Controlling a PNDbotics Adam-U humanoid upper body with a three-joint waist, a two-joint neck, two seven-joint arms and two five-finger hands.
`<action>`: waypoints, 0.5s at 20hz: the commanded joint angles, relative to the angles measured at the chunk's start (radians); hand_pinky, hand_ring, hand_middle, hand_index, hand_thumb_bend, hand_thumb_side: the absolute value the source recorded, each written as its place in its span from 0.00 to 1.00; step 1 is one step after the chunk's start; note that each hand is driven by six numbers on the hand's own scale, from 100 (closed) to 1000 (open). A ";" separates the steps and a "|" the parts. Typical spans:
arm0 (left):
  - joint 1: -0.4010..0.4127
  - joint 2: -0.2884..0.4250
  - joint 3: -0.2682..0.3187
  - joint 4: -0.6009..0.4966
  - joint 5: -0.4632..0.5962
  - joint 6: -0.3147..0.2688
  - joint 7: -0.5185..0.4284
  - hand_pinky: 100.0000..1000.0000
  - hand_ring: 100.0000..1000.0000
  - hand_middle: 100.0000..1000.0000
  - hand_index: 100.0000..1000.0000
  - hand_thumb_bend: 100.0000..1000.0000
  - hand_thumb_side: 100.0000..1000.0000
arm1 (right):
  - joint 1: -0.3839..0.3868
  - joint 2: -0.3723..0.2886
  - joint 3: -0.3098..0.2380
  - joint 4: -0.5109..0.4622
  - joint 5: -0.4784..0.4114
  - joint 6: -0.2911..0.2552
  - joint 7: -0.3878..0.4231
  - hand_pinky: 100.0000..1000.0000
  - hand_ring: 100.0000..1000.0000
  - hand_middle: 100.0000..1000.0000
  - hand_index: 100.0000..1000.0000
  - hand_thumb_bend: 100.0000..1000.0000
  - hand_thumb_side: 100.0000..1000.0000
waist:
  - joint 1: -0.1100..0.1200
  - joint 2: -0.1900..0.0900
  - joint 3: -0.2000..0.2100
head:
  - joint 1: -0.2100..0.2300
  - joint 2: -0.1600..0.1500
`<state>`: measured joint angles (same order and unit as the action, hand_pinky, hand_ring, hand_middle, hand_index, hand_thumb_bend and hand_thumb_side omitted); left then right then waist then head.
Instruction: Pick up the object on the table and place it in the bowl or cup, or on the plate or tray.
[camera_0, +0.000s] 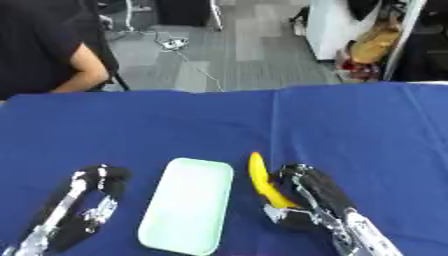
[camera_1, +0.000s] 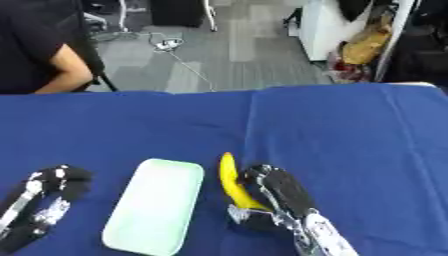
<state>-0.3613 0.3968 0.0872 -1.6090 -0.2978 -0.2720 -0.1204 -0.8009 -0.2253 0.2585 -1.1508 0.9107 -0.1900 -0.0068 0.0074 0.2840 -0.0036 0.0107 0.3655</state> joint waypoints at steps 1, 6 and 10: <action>-0.001 0.041 0.003 -0.005 0.002 -0.002 -0.001 0.45 0.55 0.56 0.72 0.00 0.85 | -0.034 -0.027 0.021 0.008 -0.034 -0.012 0.007 0.00 0.26 0.45 0.63 0.24 0.58 | -0.007 -0.029 -0.005 | 0.019 0.001; -0.002 0.045 0.002 -0.006 0.002 -0.004 -0.002 0.45 0.55 0.56 0.72 0.00 0.85 | -0.040 -0.030 0.021 0.008 -0.055 -0.016 0.000 0.01 0.28 0.48 0.64 0.25 0.62 | -0.013 -0.031 -0.008 | 0.025 -0.002; -0.001 0.045 0.002 -0.008 0.003 -0.004 -0.002 0.45 0.55 0.56 0.72 0.00 0.85 | -0.036 -0.022 0.011 0.007 -0.071 -0.002 0.013 0.15 0.44 0.64 0.77 0.30 0.75 | -0.008 -0.029 -0.005 | 0.021 0.001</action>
<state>-0.3546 0.4087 0.0852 -1.6040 -0.2978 -0.2736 -0.1220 -0.8213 -0.2381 0.2792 -1.1305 0.8479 -0.1955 0.0033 -0.0045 0.2747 -0.0101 0.0273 0.3657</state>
